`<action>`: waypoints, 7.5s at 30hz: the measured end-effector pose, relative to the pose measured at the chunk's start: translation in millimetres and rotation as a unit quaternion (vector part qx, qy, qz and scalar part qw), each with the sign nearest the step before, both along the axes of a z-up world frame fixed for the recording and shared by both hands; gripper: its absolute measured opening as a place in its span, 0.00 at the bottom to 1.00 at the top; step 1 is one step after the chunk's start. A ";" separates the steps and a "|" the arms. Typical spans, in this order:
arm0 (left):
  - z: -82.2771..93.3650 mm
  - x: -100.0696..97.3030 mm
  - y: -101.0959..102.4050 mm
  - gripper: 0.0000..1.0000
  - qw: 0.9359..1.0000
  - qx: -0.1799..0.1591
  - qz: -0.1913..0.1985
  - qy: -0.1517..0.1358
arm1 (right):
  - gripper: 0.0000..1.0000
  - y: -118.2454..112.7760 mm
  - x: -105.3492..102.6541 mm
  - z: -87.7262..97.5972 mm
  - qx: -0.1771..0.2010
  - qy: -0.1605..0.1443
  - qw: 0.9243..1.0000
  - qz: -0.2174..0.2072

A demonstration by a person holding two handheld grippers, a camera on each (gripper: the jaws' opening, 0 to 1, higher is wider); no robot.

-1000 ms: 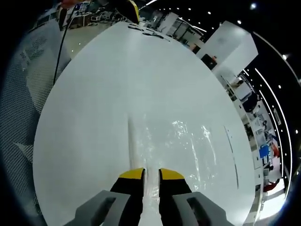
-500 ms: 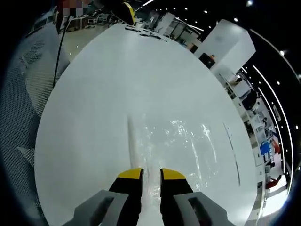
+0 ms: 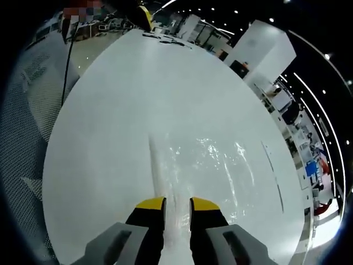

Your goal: Arrange the food packaging bags into a neat stack by flattening each bag and aligning their edges.

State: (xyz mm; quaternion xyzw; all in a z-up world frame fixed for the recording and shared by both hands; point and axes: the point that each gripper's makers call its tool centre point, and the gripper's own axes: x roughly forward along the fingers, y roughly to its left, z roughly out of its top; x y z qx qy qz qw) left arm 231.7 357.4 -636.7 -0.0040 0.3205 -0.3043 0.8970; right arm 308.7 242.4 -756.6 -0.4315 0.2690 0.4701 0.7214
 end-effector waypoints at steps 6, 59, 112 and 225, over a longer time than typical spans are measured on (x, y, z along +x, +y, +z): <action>-0.6 -1.0 0.9 0.92 1.000 0.001 -0.001 0.000 | 0.16 -2.3 -1.6 0.3 0.011 0.008 1.000 -0.016; -7.0 -11.8 2.0 0.91 1.000 0.019 -0.007 -0.002 | 0.38 -15.0 -21.6 27.0 0.106 0.057 0.984 -0.135; -13.9 -26.9 16.9 0.87 1.000 0.005 0.029 0.000 | 0.62 -30.6 -59.8 54.1 0.204 0.095 0.942 -0.251; -7.6 -75.6 14.6 0.92 0.993 -0.070 0.066 -0.062 | 0.80 -35.5 -130.8 88.5 0.312 0.081 0.893 -0.315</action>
